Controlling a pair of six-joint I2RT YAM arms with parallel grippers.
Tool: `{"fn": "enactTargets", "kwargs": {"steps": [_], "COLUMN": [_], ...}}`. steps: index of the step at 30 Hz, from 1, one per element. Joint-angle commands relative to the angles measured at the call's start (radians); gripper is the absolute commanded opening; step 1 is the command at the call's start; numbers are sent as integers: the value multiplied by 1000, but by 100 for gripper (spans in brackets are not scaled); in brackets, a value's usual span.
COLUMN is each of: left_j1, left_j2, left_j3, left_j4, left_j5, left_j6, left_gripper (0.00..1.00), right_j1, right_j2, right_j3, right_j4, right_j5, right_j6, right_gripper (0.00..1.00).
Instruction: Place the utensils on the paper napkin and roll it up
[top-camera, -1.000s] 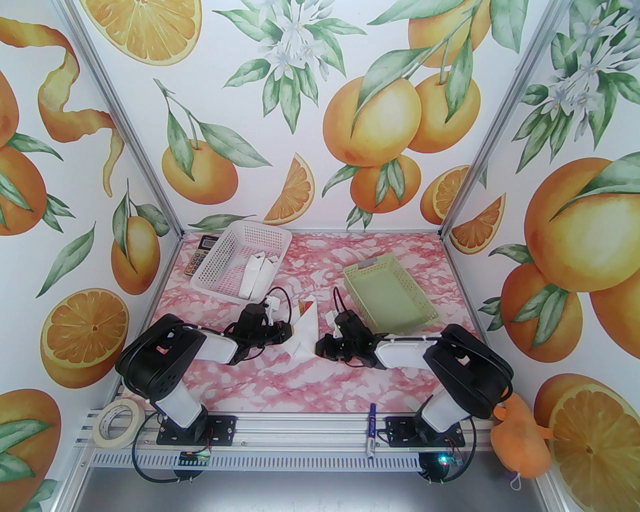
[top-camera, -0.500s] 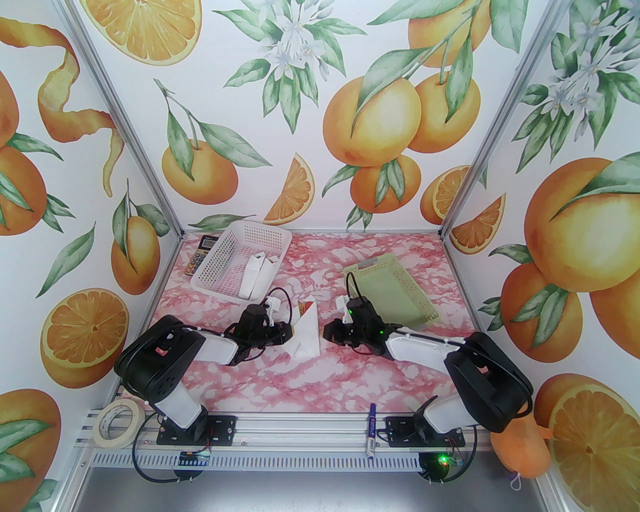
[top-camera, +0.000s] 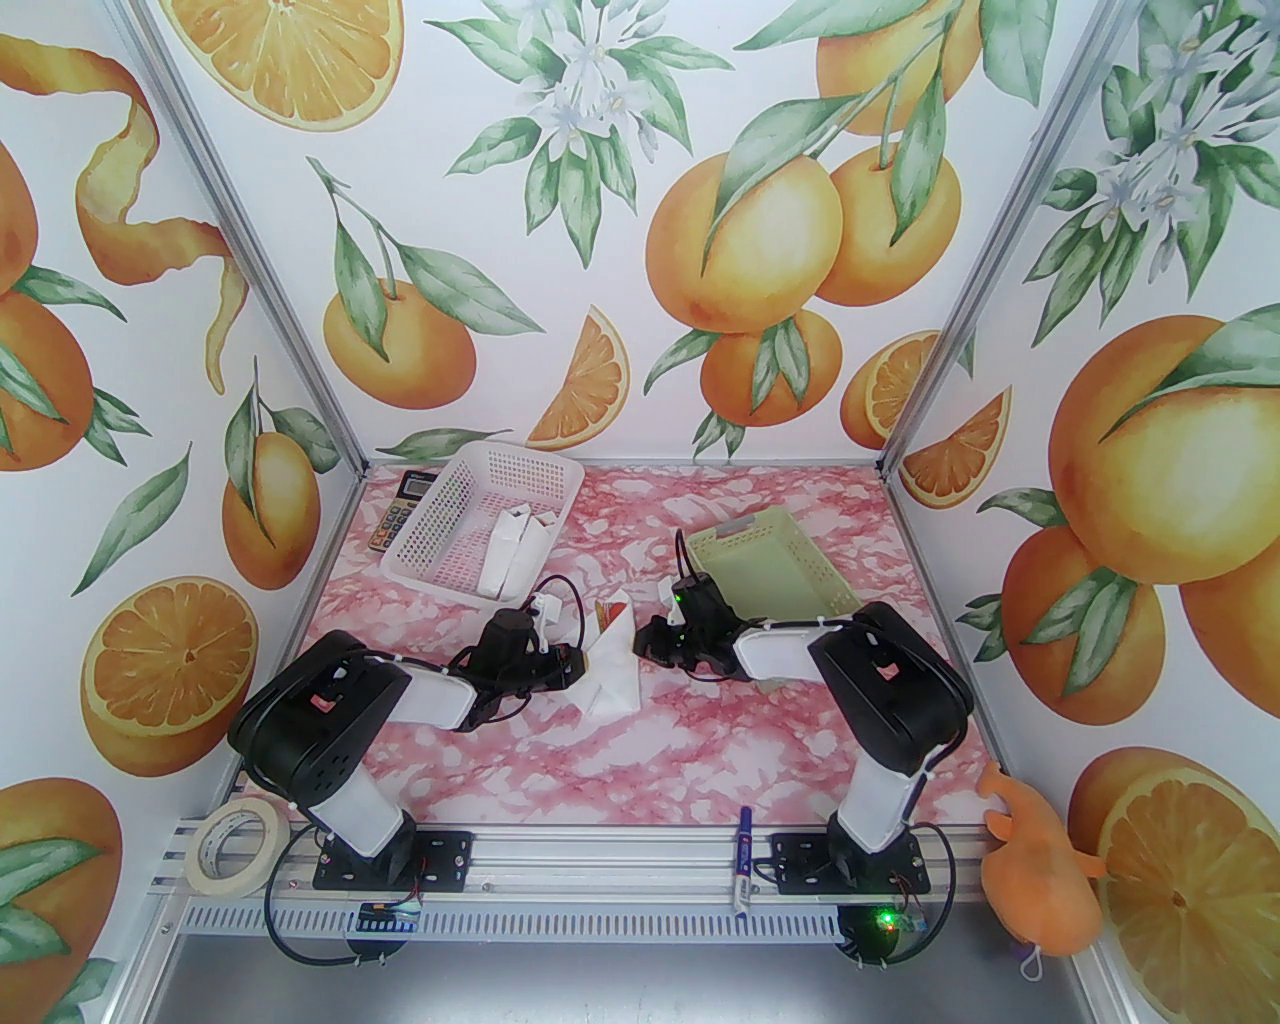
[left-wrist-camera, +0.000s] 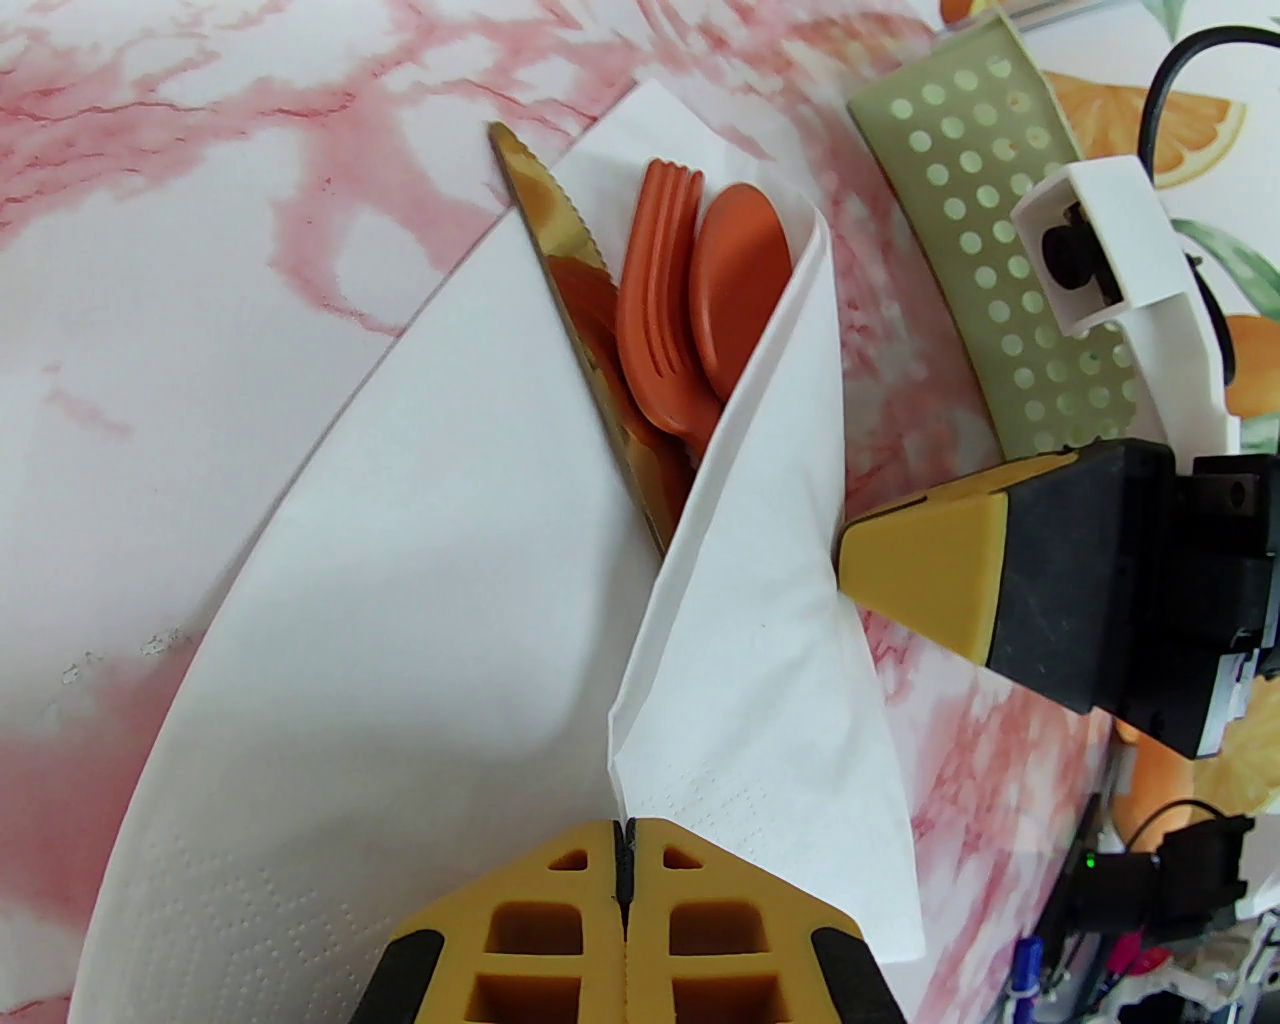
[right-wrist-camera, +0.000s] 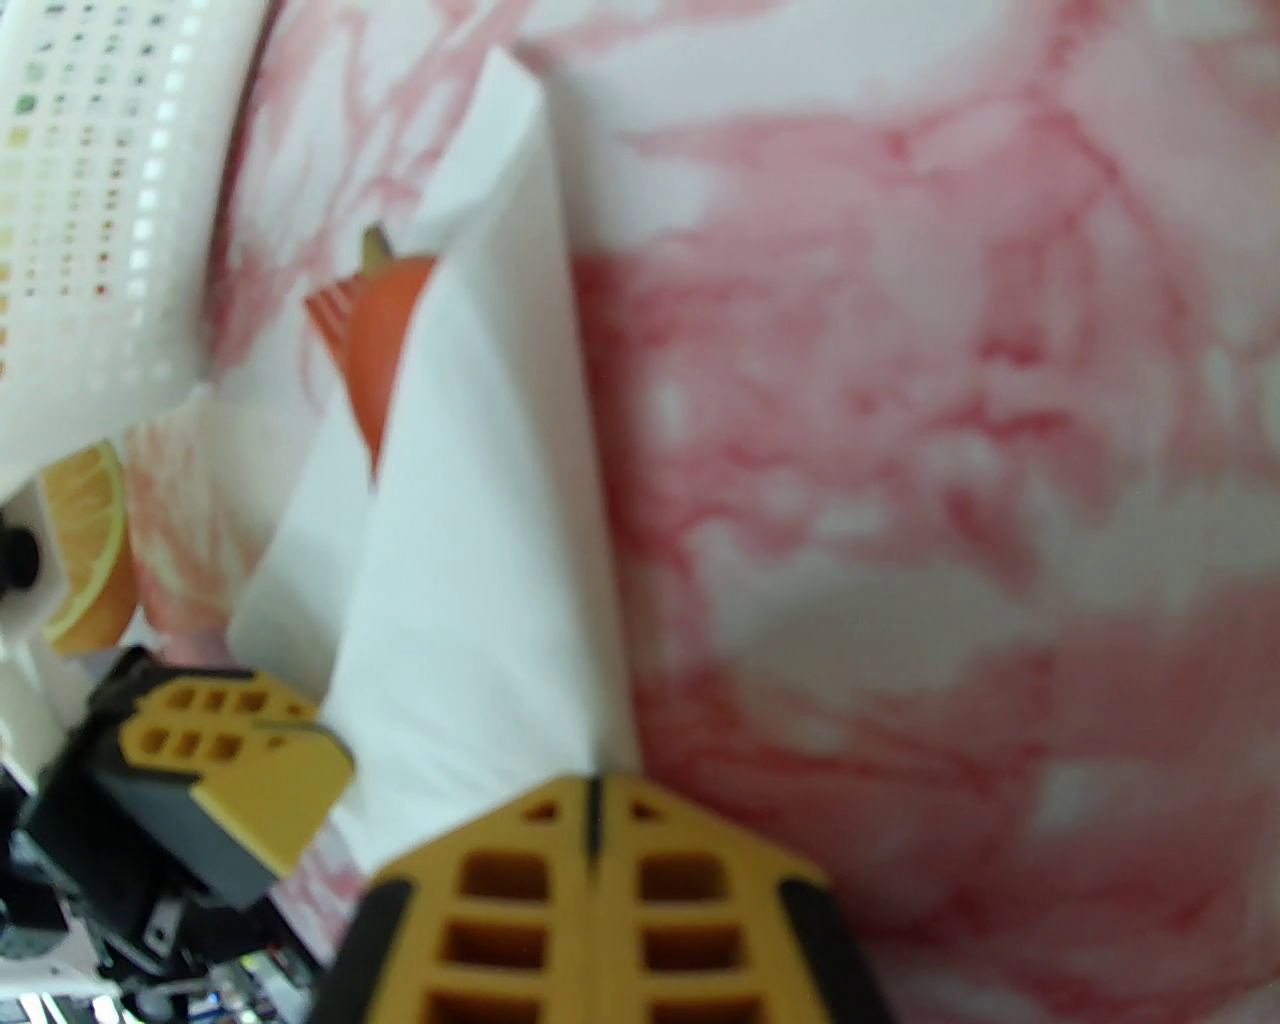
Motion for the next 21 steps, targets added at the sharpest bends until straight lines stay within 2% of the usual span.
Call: {"fn": "enactTargets", "kwargs": {"steps": [1, 13, 21], "left_j1": [-8, -8, -7], "left_j2": [2, 1, 6], "left_j3": [-21, -14, -11], "left_j4": [-113, -128, -129], "left_j5": [-15, -20, -14], "left_j6": [10, 10, 12], "left_gripper": [0, 0, 0], "right_j1": [-7, -13, -16], "right_j2": [22, 9, -45], "right_j3": [17, -6, 60], "right_j4": [7, -111, -167], "right_j5": [22, 71, 49], "right_j6": [-10, -81, -101], "right_gripper": [0, 0, 0]}}
